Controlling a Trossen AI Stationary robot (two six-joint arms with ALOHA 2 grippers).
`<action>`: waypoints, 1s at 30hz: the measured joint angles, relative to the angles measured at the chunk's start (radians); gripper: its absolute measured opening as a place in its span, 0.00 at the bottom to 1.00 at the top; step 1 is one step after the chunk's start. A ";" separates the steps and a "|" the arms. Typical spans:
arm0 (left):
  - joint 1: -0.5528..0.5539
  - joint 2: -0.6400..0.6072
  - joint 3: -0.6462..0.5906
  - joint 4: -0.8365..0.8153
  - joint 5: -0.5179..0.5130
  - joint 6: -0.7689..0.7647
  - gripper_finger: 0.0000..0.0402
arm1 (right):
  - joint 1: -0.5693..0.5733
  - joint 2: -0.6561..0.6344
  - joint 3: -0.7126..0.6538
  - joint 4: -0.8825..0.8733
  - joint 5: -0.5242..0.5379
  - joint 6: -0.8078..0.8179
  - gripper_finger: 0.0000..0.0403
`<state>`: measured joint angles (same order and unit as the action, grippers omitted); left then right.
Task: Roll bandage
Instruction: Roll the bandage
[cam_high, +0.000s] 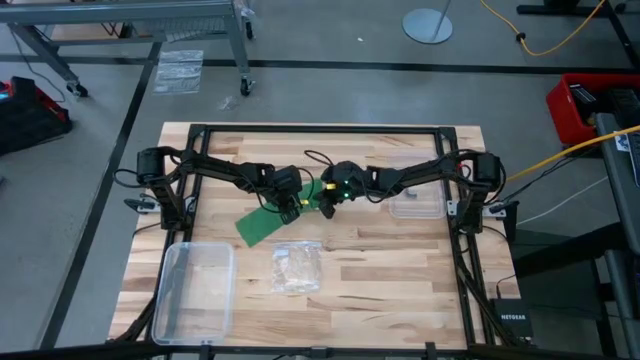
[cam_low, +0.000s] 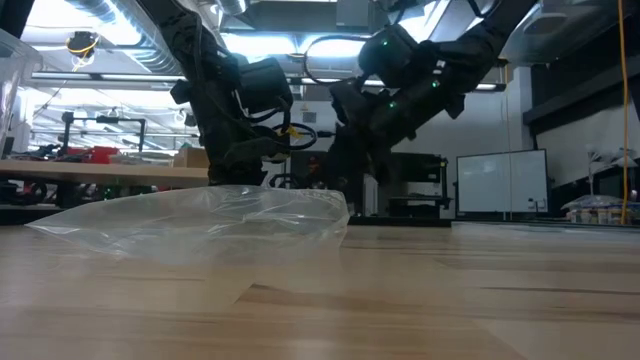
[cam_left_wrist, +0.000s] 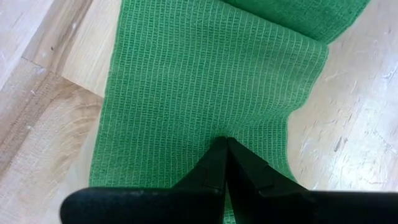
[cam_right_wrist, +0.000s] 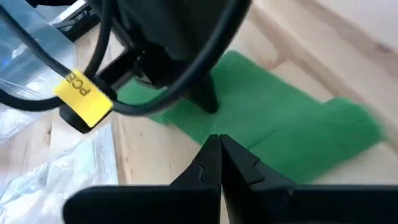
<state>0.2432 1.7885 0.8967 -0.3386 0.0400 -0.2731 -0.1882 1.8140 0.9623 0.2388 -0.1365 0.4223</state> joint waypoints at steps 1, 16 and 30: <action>0.000 0.000 0.000 0.000 0.000 0.000 0.00 | -0.006 -0.012 0.000 -0.032 0.016 -0.010 0.00; 0.000 0.000 0.000 0.000 0.001 -0.003 0.00 | -0.015 -0.034 0.000 -0.276 0.258 -0.002 0.00; 0.001 0.000 0.000 -0.001 0.002 -0.008 0.00 | -0.014 0.083 0.000 -0.199 0.210 0.064 0.00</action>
<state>0.2440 1.7885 0.8970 -0.3398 0.0415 -0.2810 -0.2024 1.8972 0.9619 0.0403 0.0734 0.4864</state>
